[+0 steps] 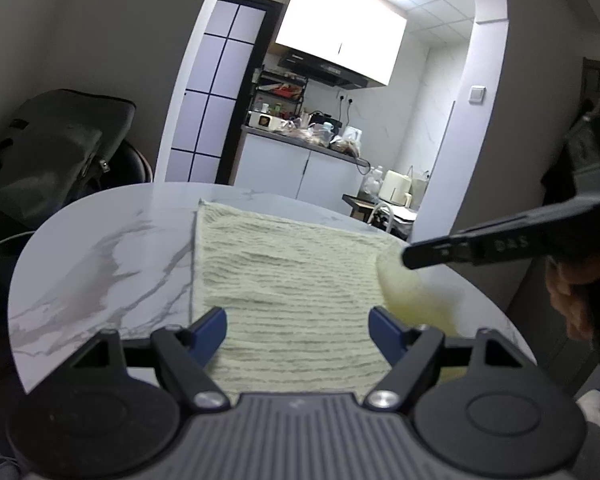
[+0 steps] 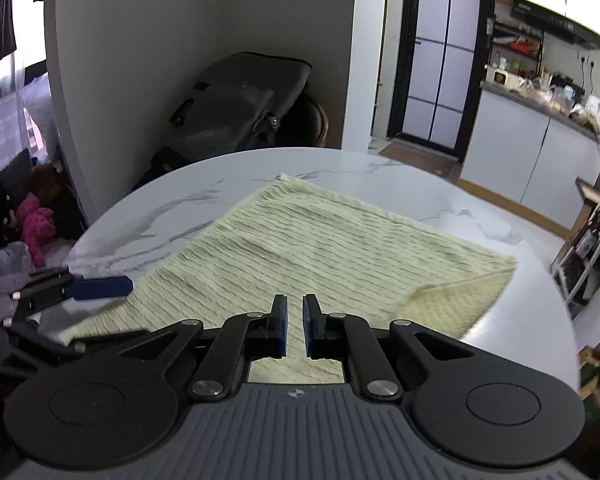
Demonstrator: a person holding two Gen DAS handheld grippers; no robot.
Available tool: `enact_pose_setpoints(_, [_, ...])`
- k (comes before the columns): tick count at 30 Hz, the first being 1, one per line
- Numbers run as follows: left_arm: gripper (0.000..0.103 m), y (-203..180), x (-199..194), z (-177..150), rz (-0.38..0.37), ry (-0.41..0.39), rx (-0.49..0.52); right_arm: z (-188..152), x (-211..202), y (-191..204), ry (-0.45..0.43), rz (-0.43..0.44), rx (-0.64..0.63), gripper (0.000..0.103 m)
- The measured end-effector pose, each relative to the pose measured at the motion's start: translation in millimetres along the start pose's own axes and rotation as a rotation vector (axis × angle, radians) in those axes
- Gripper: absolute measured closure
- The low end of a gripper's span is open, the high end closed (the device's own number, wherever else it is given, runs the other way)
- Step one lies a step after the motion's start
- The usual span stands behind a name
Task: Fold towel
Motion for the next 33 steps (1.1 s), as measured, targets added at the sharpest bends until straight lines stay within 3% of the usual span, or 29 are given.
enact_pose_setpoints(4, [0.023,3.5,0.4,-0.8,-0.005,0.003,-0.017,2.8,6.3,5.5,0.006,-0.001,0.013,0.090])
enact_pose_setpoints(8, [0.023,4.2,-0.7,-0.9,-0.020,-0.001,-0.026,6.3,-8.1,-1.0,-0.034,-0.029,0.036,0.065])
enact_pose_setpoints(9, [0.023,4.3,-0.8,-0.7,-0.021,-0.002,-0.028,4.8,-10.1,-3.0,-0.031,-0.033,0.043,0.064])
enact_pose_setpoints(19, [0.023,1.1,-2.0,-2.3,-0.016,-0.001,-0.025,-43.0,-15.0,-20.9,0.050,-0.066,0.102,0.063])
enact_pose_setpoints(33, [0.023,-1.0,-0.2,-2.3,0.016,0.009,-0.008,-74.0,-22.6,-28.8,0.066,-0.039,0.161,0.063])
Point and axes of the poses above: each gripper's, at about its wrist camera, not at the fingertips, and x roughly the way its jaws point, y to its left, z to its top, the point moved 8 cm from there along x, roughly the way its jaws point, and after that the axes turned 11 degrees about y, right-handed, at the moved point
